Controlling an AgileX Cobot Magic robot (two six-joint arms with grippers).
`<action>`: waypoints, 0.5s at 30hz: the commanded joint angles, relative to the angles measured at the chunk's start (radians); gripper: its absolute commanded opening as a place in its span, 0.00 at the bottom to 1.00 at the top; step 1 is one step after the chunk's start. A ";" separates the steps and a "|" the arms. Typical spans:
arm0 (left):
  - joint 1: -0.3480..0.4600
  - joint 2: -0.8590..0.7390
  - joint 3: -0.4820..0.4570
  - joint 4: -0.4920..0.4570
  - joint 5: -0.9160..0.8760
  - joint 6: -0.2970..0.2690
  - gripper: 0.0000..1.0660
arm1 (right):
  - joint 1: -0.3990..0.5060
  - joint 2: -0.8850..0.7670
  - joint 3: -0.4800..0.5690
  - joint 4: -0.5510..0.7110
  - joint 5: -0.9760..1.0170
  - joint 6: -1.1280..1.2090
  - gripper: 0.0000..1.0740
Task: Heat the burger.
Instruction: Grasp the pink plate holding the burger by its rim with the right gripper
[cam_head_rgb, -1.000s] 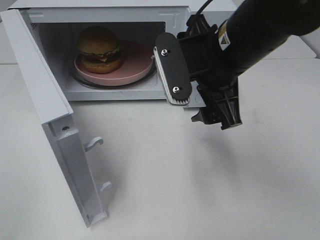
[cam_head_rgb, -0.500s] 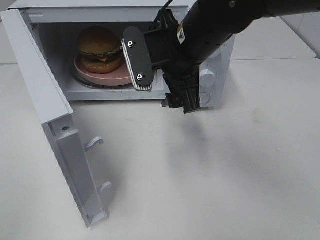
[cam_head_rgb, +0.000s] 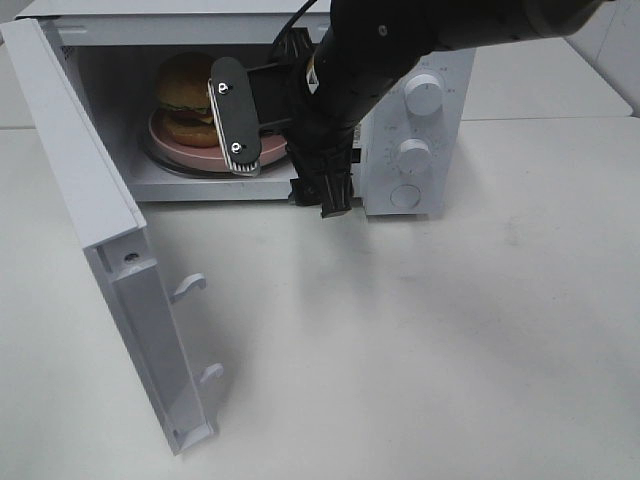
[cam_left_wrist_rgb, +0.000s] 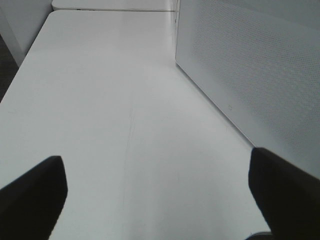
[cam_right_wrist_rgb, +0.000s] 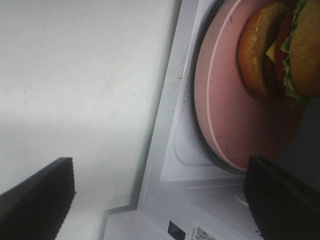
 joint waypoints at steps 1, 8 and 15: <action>-0.001 -0.018 0.002 0.003 -0.014 -0.003 0.87 | 0.003 0.032 -0.042 -0.003 -0.011 0.014 0.82; -0.001 -0.018 0.002 0.003 -0.014 -0.003 0.87 | 0.003 0.106 -0.117 -0.003 -0.010 0.040 0.81; -0.001 -0.018 0.002 0.003 -0.014 -0.003 0.87 | 0.003 0.190 -0.200 -0.003 -0.009 0.066 0.80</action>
